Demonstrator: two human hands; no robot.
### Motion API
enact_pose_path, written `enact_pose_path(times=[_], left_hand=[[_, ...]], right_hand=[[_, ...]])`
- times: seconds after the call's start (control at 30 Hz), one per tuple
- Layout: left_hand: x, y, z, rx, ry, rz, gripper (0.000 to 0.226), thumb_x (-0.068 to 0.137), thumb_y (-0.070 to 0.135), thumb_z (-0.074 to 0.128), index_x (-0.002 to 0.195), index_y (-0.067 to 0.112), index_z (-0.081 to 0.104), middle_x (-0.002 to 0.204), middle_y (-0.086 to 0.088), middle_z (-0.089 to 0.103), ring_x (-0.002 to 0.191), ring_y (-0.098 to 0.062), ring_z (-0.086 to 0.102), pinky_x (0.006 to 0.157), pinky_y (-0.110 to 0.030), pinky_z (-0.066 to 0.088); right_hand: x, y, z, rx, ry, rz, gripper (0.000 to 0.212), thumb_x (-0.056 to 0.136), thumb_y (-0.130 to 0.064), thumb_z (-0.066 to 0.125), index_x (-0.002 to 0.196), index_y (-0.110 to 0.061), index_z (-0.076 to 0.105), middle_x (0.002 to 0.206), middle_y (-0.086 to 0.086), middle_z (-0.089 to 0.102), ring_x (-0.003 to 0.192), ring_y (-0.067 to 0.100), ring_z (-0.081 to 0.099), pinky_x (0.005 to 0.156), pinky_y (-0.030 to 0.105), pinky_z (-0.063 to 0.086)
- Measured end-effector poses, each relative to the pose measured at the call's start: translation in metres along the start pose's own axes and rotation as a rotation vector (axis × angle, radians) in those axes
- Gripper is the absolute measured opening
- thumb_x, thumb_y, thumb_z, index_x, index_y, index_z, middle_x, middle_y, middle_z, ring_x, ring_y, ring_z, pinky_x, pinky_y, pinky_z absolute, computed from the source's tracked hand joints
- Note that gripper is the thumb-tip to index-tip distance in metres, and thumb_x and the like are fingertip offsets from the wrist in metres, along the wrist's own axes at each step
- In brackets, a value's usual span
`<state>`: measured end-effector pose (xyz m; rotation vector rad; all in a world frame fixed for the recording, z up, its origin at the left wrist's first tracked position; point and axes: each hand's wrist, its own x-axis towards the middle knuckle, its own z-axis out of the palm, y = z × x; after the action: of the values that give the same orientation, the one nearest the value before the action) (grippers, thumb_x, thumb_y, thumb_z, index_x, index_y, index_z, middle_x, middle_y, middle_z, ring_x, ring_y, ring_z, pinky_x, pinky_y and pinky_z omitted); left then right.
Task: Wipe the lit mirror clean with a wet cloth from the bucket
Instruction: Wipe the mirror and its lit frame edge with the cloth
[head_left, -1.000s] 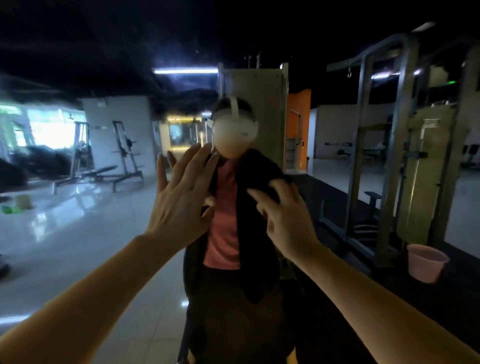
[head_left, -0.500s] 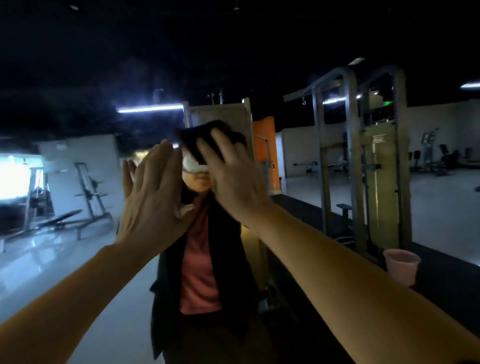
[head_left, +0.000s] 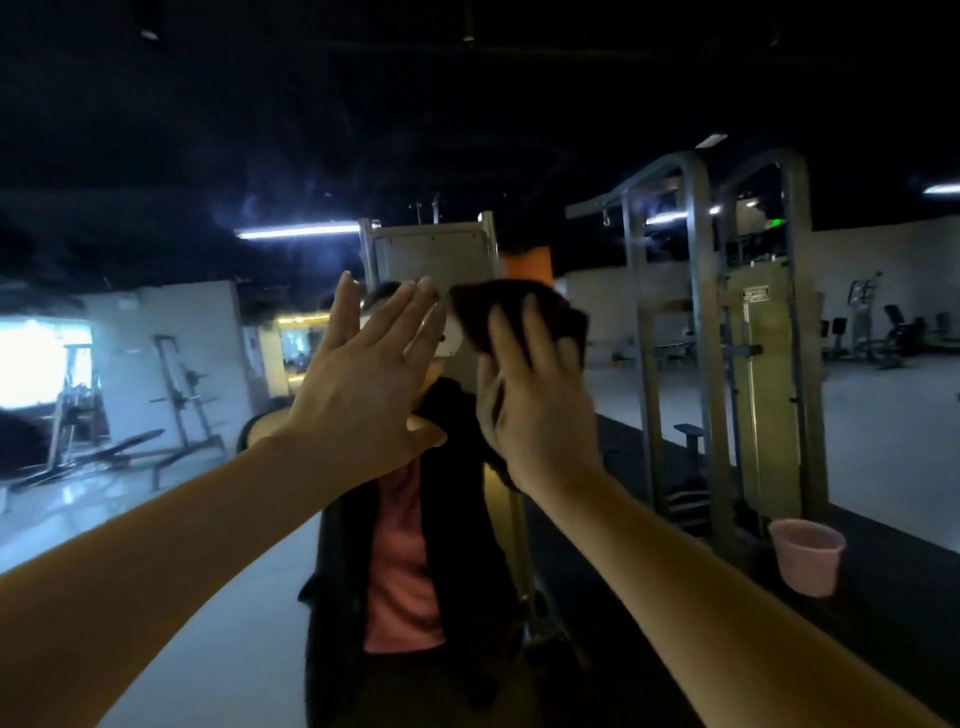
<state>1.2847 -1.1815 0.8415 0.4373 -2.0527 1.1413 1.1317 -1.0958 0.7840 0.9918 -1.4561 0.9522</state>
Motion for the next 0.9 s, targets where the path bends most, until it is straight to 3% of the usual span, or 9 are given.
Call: enact_pose_path(times=[0.1,0.2,0.3,0.37,0.5,0.6,0.67,0.8,0.9], left_hand=[[0.002,0.001,-0.001,0.058,-0.025,0.031,0.113,0.07,0.076,0.062,0.153,0.008,0.027,0.161,-0.015,0.019,0.148,-0.024,0.011,0.119,-0.056,-0.011],[0.002,0.002,-0.001,0.099,-0.034,0.032,0.115,0.073,0.082,0.052,0.154,0.009,0.018,0.162,-0.015,0.013,0.149,-0.024,0.007,0.118,-0.055,-0.014],[0.002,0.003,0.002,0.106,-0.032,0.028,0.12,0.073,0.087,0.043,0.155,0.009,0.003,0.163,-0.014,0.004,0.151,-0.026,0.004,0.117,-0.054,-0.016],[0.002,0.003,0.0,0.103,-0.033,0.038,0.122,0.072,0.088,0.042,0.155,0.008,0.004,0.163,-0.015,0.004,0.151,-0.027,0.004,0.118,-0.055,-0.014],[0.001,0.0,-0.001,0.031,-0.02,0.04,0.119,0.07,0.082,0.052,0.155,0.007,0.016,0.163,-0.016,0.011,0.151,-0.027,0.01,0.118,-0.057,-0.009],[-0.011,0.001,0.002,-0.054,0.01,0.057,0.115,0.07,0.069,0.069,0.155,0.008,0.021,0.163,-0.014,0.014,0.151,-0.027,0.011,0.118,-0.062,-0.004],[-0.026,0.006,0.004,-0.066,0.051,0.127,0.111,0.067,0.052,0.079,0.153,0.007,0.026,0.162,-0.014,0.015,0.151,-0.028,0.011,0.117,-0.064,0.001],[-0.048,0.024,0.013,-0.062,0.043,0.273,0.109,0.064,0.04,0.08,0.153,0.006,0.028,0.163,-0.012,0.015,0.151,-0.027,0.007,0.118,-0.062,0.003],[-0.049,0.04,0.022,-0.103,-0.001,0.301,0.112,0.063,0.047,0.077,0.153,0.005,0.025,0.163,-0.012,0.016,0.151,-0.028,0.009,0.117,-0.063,0.008]], right_hand=[[-0.024,0.02,0.001,-0.039,-0.101,-0.159,0.067,0.084,-0.021,0.074,0.145,-0.012,0.047,0.15,0.018,0.043,0.121,0.04,0.048,0.082,0.041,0.057],[-0.019,0.058,-0.016,-0.029,-0.028,0.078,0.053,0.097,-0.028,0.037,0.145,-0.006,0.044,0.149,0.023,0.042,0.127,0.049,0.047,0.094,0.047,0.049],[-0.009,0.063,-0.017,-0.063,0.077,0.35,0.05,0.098,-0.017,0.04,0.147,-0.006,0.041,0.148,0.025,0.042,0.12,0.05,0.049,0.096,0.056,0.05],[-0.012,0.035,-0.009,-0.049,0.08,0.391,0.05,0.099,-0.02,0.038,0.147,-0.008,0.041,0.148,0.025,0.042,0.119,0.049,0.05,0.093,0.054,0.052],[-0.062,-0.024,0.008,-0.005,-0.078,0.085,0.066,0.087,-0.017,0.066,0.148,-0.012,0.041,0.153,0.02,0.039,0.115,0.042,0.052,0.074,0.045,0.058],[-0.084,-0.005,0.003,0.027,-0.189,-0.075,0.073,0.081,-0.013,0.069,0.148,-0.013,0.041,0.153,0.018,0.039,0.119,0.044,0.051,0.07,0.045,0.06],[-0.088,0.022,-0.008,0.007,-0.132,0.031,0.059,0.089,-0.02,0.061,0.146,-0.011,0.045,0.15,0.02,0.042,0.123,0.049,0.05,0.076,0.047,0.058],[-0.087,0.048,-0.015,-0.019,-0.026,0.536,0.056,0.096,-0.021,0.04,0.151,-0.009,0.036,0.156,0.021,0.032,0.139,0.05,0.032,0.106,0.058,0.04],[-0.099,0.004,-0.008,0.035,-0.027,0.507,0.061,0.093,-0.033,0.04,0.149,-0.008,0.04,0.152,0.023,0.038,0.129,0.049,0.041,0.096,0.051,0.048]])
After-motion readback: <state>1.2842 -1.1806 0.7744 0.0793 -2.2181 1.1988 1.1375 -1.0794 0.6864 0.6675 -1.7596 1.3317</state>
